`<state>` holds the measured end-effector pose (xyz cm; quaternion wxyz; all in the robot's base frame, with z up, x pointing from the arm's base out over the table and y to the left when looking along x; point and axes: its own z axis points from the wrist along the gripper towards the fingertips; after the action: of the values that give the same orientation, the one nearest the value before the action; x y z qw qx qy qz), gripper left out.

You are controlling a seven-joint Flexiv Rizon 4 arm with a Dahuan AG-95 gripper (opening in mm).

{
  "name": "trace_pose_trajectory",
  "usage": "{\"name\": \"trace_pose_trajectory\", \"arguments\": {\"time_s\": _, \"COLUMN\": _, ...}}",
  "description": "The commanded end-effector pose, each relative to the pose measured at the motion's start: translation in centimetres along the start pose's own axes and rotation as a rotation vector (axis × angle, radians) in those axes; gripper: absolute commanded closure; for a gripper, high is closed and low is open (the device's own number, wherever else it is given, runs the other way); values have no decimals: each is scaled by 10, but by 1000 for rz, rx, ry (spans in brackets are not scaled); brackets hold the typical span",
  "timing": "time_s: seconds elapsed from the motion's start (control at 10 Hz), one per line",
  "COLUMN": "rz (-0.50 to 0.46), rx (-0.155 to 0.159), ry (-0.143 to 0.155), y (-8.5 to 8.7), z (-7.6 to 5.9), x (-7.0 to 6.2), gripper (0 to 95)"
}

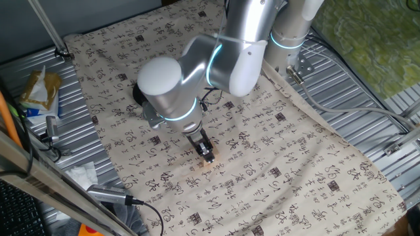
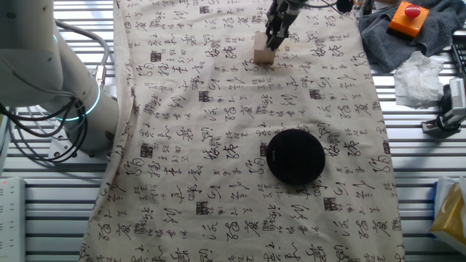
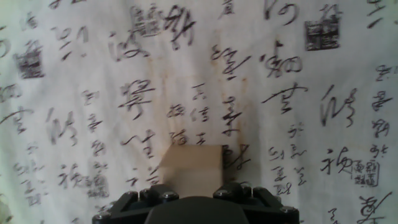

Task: Place the block on the scale

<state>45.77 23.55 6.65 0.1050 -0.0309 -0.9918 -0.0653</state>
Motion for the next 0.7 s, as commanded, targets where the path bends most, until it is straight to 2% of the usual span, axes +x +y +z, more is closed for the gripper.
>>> {"name": "trace_pose_trajectory", "arguments": {"time_s": 0.1, "rz": -13, "rx": 34, "ry": -4, "y": -1, "z": 1, "x": 0, "gripper": 380}}
{"name": "trace_pose_trajectory", "arguments": {"time_s": 0.5, "rz": -21, "rx": -2, "ry": -10, "y": -3, "z": 0, "x": 1, "gripper": 380}}
{"name": "trace_pose_trajectory", "arguments": {"time_s": 0.6, "rz": -28, "rx": -51, "ry": -19, "y": -9, "z": -4, "x": 2, "gripper": 190}}
{"name": "trace_pose_trajectory", "arguments": {"time_s": 0.7, "rz": -36, "rx": -57, "ry": -28, "y": -10, "z": -5, "x": 2, "gripper": 190}}
